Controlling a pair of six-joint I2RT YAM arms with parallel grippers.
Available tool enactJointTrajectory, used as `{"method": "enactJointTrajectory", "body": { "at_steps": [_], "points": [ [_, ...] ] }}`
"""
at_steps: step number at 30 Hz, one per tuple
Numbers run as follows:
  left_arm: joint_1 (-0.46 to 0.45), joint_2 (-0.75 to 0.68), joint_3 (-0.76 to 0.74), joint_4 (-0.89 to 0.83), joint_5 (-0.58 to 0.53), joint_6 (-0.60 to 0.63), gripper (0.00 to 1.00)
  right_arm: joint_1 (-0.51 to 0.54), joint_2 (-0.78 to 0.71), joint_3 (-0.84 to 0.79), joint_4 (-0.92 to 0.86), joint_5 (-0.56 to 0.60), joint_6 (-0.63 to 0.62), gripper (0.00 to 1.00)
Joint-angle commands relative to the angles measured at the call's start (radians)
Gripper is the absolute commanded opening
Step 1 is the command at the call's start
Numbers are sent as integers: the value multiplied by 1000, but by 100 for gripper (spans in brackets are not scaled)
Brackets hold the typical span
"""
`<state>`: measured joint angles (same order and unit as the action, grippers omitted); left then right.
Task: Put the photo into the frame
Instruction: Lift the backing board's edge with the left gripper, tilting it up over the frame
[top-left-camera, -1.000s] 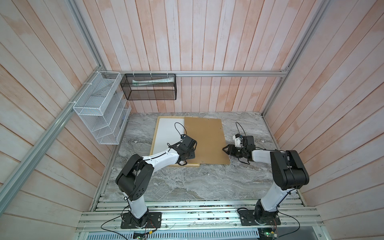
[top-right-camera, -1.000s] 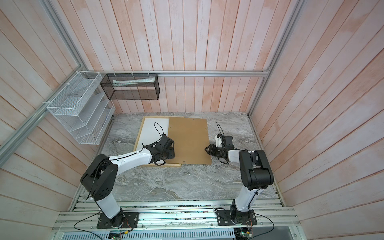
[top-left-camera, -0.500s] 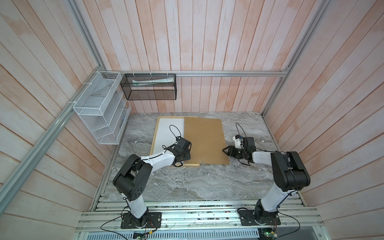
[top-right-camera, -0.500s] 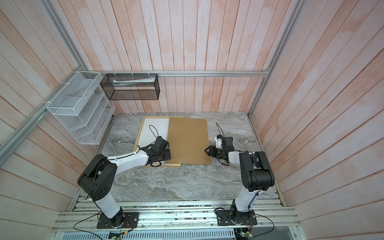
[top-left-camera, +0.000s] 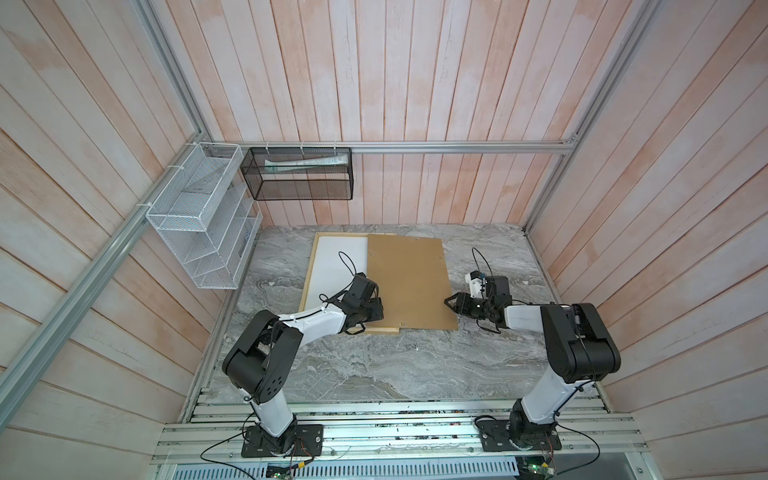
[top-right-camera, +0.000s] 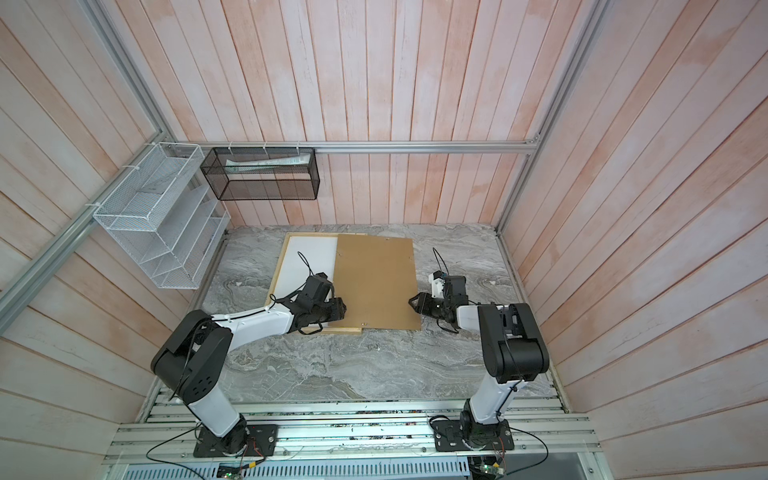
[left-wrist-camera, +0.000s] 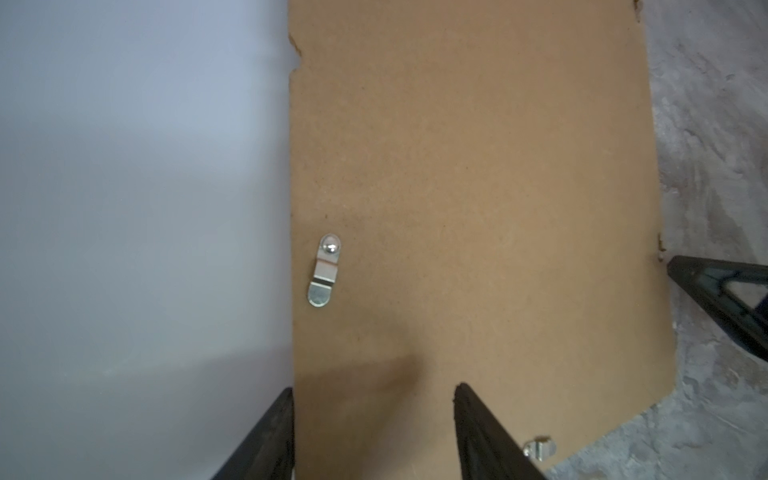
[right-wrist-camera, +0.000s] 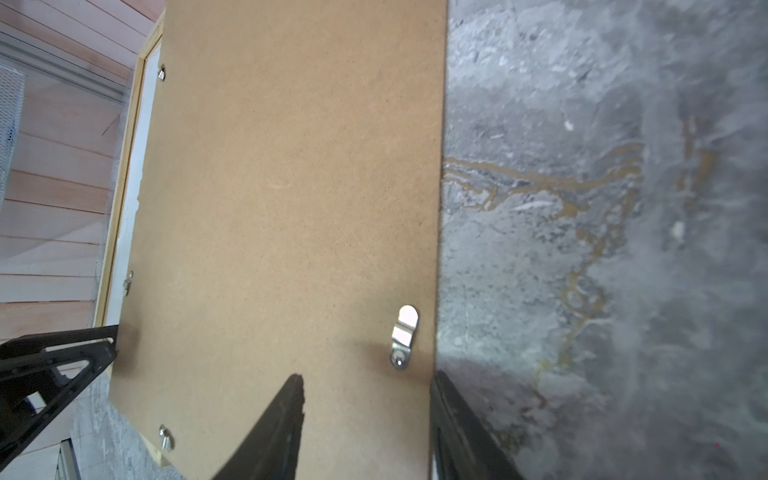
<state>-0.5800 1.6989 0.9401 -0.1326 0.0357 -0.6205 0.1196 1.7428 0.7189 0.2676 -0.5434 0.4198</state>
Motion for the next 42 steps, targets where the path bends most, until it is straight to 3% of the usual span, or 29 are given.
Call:
{"method": "enactJointTrajectory", "body": {
  "at_steps": [1, 8, 16, 20, 31, 42],
  "points": [
    [-4, -97, -9, 99, 118, 3, 61, 41, 64, -50, -117, -39, 32, 50],
    [-3, -236, -30, 160, 209, -21, 61, 70, 94, -58, -46, -83, 72, 49],
    [29, -210, -40, 206, 280, -50, 57, 83, 104, -60, -8, -93, 91, 48],
    [63, -187, -47, 246, 339, -71, 46, 84, 97, -68, -7, -92, 87, 48],
    [128, -232, -79, 244, 363, -74, 16, 71, 77, -67, -2, -81, 77, 50],
    [186, -260, -79, 331, 486, -131, 0, 5, -14, -63, 88, -174, 163, 55]
  ]
}}
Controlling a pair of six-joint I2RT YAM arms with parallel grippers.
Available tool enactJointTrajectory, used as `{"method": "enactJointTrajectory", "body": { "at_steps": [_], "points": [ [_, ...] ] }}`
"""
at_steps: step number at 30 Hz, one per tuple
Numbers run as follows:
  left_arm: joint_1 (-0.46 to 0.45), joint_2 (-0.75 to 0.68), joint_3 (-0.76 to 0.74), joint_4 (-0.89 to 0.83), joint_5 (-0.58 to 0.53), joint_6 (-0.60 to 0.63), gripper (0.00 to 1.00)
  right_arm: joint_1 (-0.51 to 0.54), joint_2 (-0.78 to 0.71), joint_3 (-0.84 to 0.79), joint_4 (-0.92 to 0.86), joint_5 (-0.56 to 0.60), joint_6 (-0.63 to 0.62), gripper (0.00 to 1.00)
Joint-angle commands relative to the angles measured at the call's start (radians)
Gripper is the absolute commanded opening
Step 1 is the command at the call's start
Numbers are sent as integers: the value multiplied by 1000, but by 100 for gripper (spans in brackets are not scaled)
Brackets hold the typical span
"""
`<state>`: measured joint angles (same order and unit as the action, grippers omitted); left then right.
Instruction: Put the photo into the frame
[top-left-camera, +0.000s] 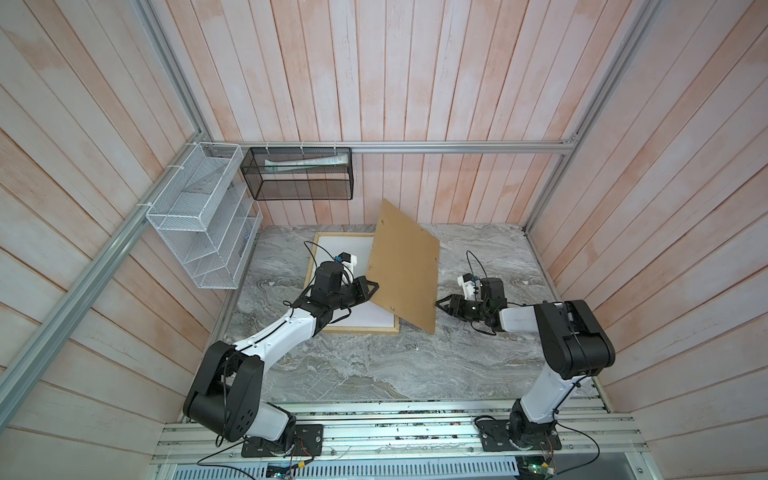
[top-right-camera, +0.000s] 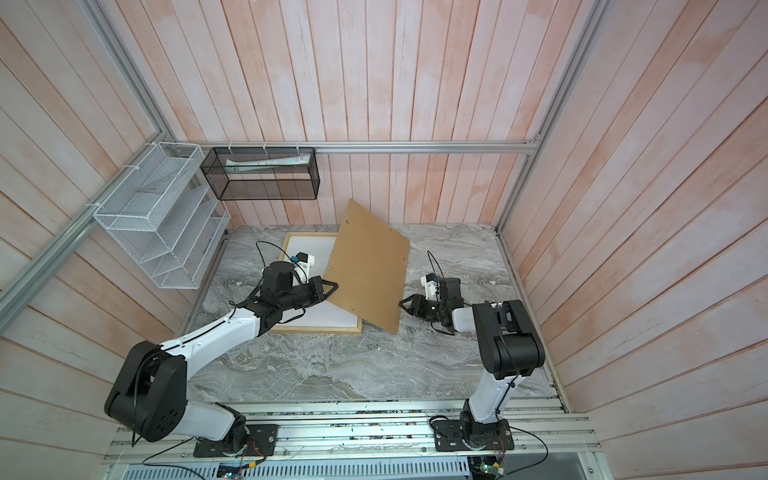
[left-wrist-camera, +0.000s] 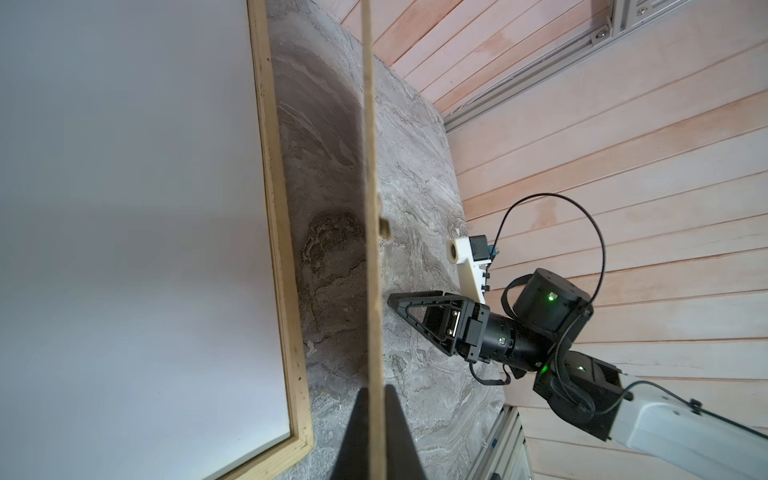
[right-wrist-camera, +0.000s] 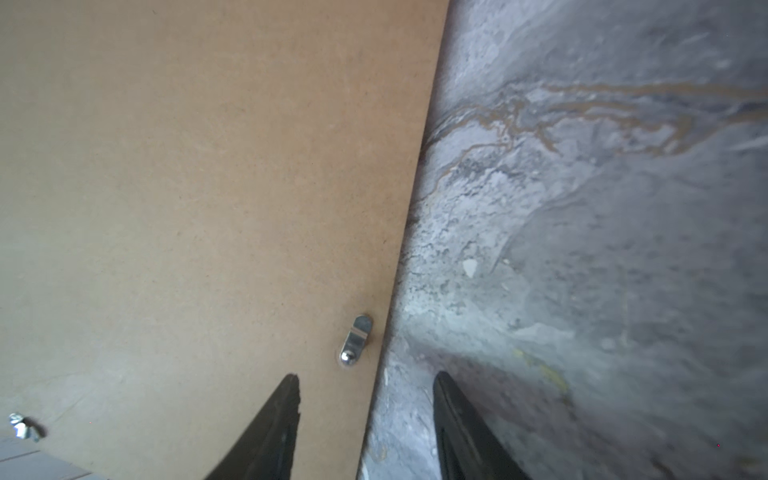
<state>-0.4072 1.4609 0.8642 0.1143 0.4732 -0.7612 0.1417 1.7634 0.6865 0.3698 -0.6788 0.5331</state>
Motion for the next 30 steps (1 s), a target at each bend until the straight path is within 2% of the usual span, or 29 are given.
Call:
{"method": "enactJointTrajectory", "body": {
  "at_steps": [1, 9, 22, 27, 30],
  "points": [
    [19, -25, -6, 101, 59, -2, 0, -23, -47, -45, 33, -64, 80, 56],
    [71, -57, -62, 311, 151, -138, 0, -25, -111, -111, 284, -187, 267, 62],
    [123, -60, -158, 619, 214, -303, 0, 5, -173, -129, 332, -174, 335, 67],
    [126, -62, -211, 761, 211, -354, 0, 43, -140, -128, 442, -192, 412, 65],
    [127, -72, -253, 843, 185, -376, 0, 66, -111, -129, 569, -214, 501, 62]
  ]
}}
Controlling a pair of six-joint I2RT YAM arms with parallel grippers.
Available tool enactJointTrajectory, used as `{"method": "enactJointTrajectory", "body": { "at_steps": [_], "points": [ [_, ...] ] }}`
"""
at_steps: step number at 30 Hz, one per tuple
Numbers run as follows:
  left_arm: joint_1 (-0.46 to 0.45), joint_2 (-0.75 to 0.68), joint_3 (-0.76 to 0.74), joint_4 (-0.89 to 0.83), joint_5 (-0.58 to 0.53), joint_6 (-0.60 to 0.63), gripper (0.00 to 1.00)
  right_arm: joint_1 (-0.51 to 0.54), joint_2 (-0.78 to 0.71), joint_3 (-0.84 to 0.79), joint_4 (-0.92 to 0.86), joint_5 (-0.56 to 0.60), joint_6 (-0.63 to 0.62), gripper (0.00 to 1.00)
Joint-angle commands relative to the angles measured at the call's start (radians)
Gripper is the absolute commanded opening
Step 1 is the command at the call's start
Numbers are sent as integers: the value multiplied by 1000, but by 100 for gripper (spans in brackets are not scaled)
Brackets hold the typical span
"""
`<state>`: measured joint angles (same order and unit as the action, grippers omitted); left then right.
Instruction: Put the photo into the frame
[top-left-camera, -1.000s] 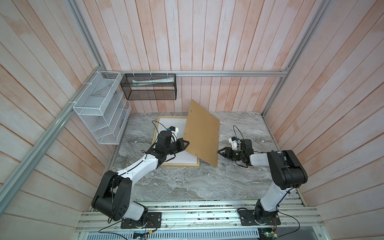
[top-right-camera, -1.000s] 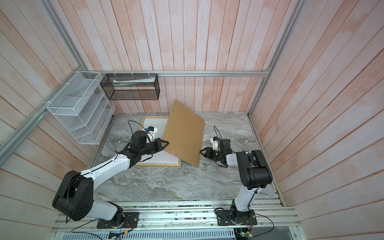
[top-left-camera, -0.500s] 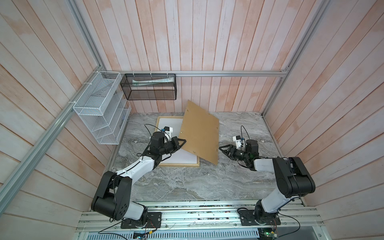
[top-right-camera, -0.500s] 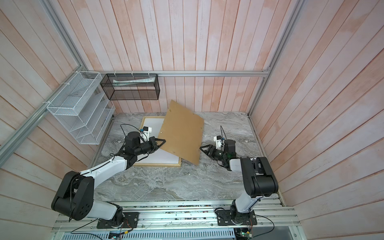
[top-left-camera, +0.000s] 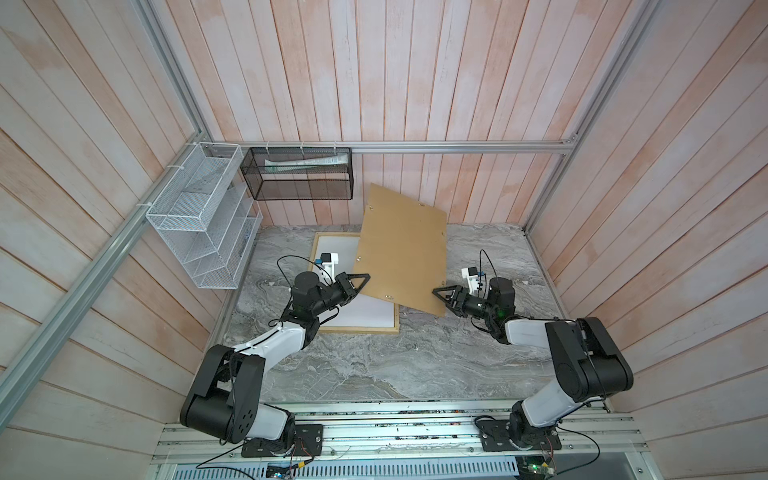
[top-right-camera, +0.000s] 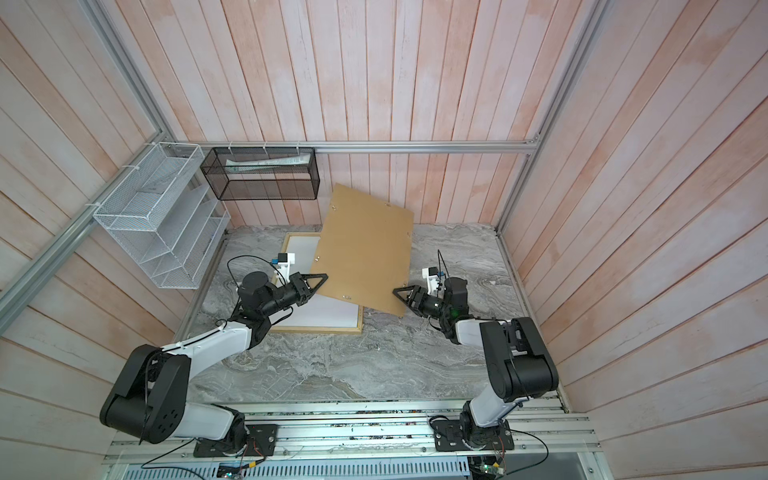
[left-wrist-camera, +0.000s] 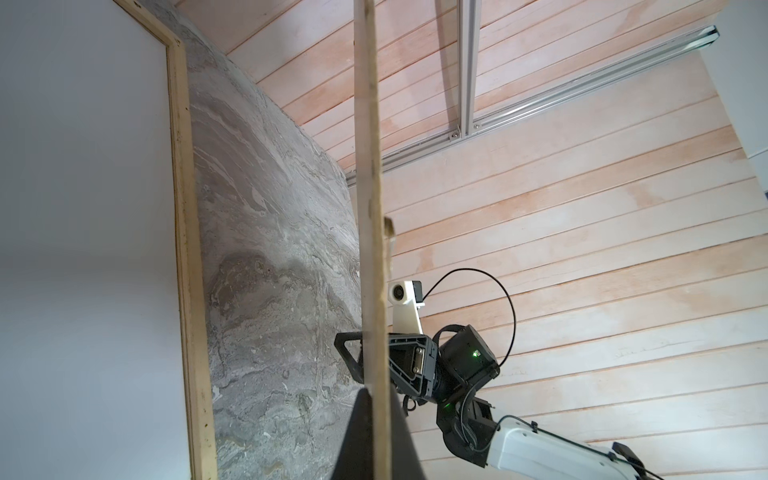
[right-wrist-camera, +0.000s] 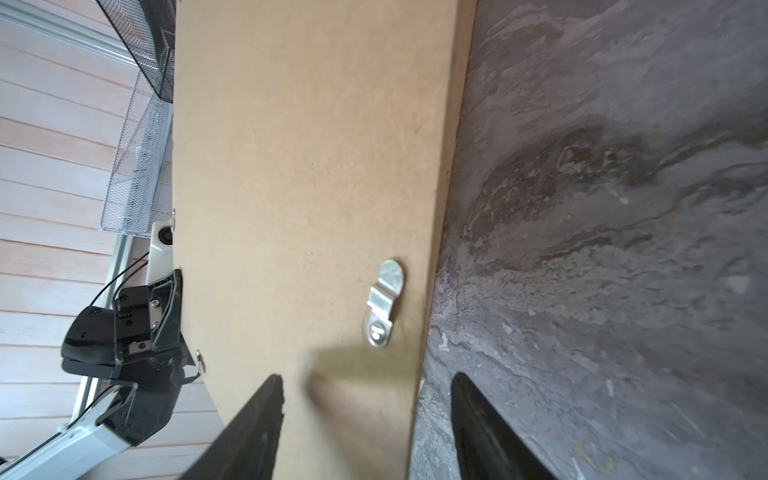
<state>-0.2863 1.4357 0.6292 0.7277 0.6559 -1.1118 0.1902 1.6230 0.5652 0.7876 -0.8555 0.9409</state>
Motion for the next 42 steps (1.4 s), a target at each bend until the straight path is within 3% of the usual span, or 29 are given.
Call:
{"method": "enactJointTrajectory", "body": {
  "at_steps": [1, 7, 10, 15, 18, 20, 23, 25, 28, 32, 42],
  "points": [
    [6, -50, -33, 256, -9, -28, 0, 22, 43, -10, 212, -49, 135, 60],
    [6, -55, -58, 267, -24, -20, 0, 35, 105, -16, 505, -92, 339, 37],
    [6, -51, -64, 264, -34, -17, 0, 37, 109, -21, 550, -98, 369, 25],
    [7, -34, -63, 260, -38, -15, 0, 36, 85, -26, 549, -103, 369, 15],
    [9, -30, -61, 240, -41, -10, 12, 37, 66, -19, 542, -108, 372, 5],
    [10, -32, -63, 224, -48, -1, 28, 35, 49, -9, 531, -115, 373, 1],
    [20, -41, -67, 200, -48, 12, 49, 31, 19, -2, 514, -119, 374, 0],
    [33, -51, -69, 164, -52, 23, 55, 27, -6, 5, 491, -121, 367, 0],
    [64, -76, -78, 96, -45, 46, 58, 25, -48, 20, 414, -129, 319, 0],
    [115, -136, -71, -138, -57, 144, 59, 25, -97, 37, 301, -132, 246, 0],
    [162, -270, -56, -552, -238, 344, 59, 22, -101, 61, 317, -129, 278, 0]
  ]
}}
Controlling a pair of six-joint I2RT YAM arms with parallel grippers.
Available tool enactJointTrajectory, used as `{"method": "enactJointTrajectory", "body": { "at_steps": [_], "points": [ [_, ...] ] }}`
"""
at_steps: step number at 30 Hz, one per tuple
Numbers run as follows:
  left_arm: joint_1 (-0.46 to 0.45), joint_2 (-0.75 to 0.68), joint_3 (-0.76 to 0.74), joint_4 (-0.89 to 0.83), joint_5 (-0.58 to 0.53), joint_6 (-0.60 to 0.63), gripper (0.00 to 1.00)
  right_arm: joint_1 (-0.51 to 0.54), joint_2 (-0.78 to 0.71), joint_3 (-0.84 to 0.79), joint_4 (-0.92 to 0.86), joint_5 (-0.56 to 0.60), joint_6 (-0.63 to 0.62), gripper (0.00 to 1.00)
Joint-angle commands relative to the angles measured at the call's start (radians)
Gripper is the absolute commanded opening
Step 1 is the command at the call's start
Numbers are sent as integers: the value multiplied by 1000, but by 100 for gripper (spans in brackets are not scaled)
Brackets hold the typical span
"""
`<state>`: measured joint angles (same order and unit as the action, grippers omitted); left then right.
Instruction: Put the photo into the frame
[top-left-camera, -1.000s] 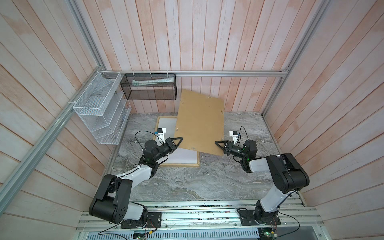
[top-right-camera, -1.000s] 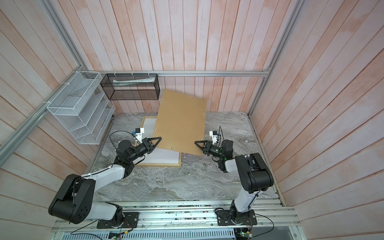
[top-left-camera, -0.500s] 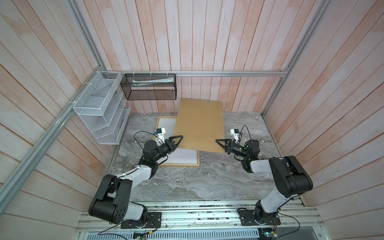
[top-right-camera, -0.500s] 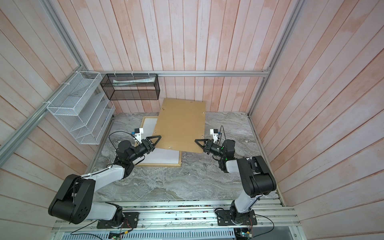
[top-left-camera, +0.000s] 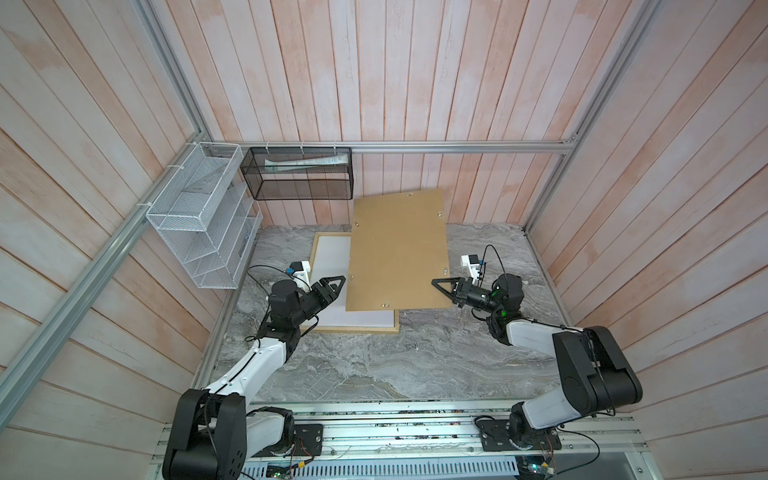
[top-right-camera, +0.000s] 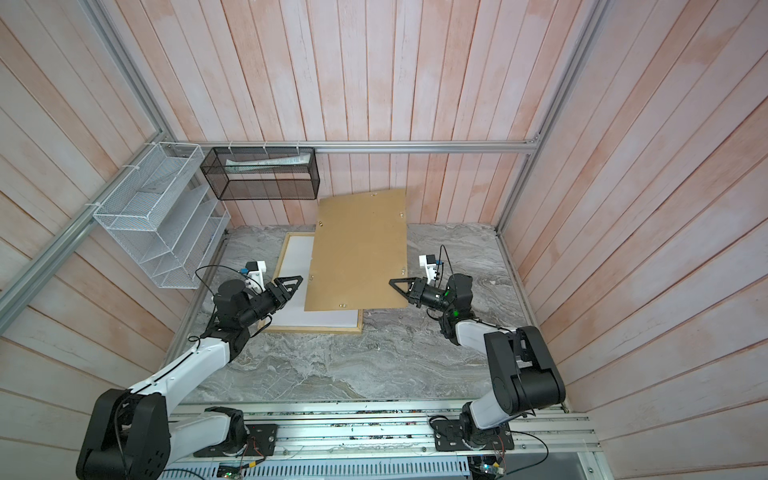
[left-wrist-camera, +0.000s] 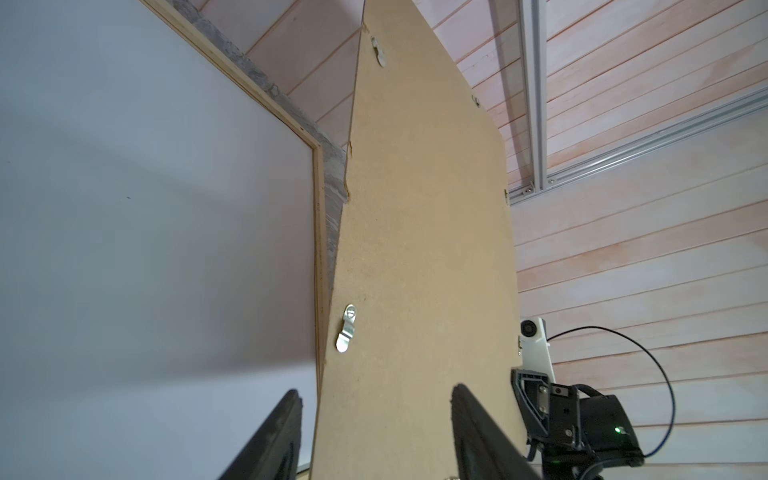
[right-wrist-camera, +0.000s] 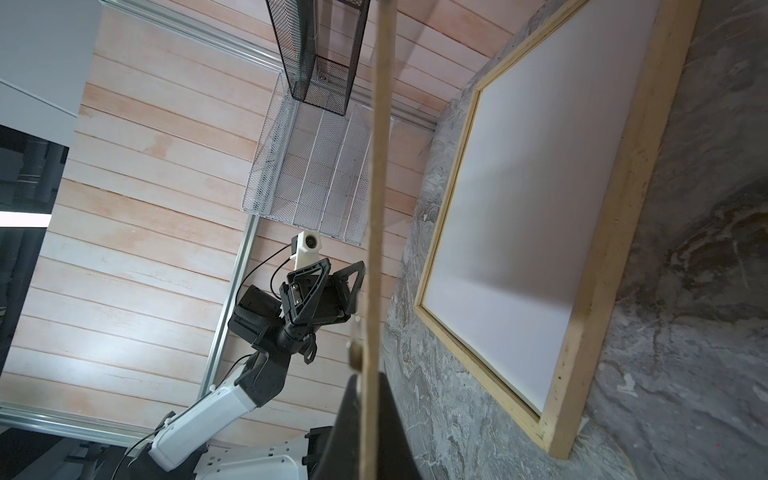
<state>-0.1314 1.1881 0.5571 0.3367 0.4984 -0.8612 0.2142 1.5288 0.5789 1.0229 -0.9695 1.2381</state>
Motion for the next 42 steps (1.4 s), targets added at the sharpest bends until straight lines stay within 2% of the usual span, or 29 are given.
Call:
{"method": "enactJointTrajectory", "body": {
  "at_steps": [1, 8, 13, 22, 32, 42],
  "points": [
    [9, -29, 22, -196, -106, 107, 59, -3, 0, 47, 92, -15, -13, 0],
    [12, -36, 73, -419, -319, 169, 59, 13, 43, 44, 135, 11, 5, 0],
    [32, -36, 84, -494, -397, 188, 59, 59, 113, 37, 225, 70, 42, 0],
    [50, -66, 87, -553, -444, 207, 59, 175, 327, 101, 405, 161, 83, 0],
    [93, -75, 81, -579, -449, 220, 59, 282, 435, 193, 324, 319, -17, 0],
    [114, -55, 76, -567, -418, 226, 59, 358, 568, 278, 333, 411, 55, 0]
  ]
}}
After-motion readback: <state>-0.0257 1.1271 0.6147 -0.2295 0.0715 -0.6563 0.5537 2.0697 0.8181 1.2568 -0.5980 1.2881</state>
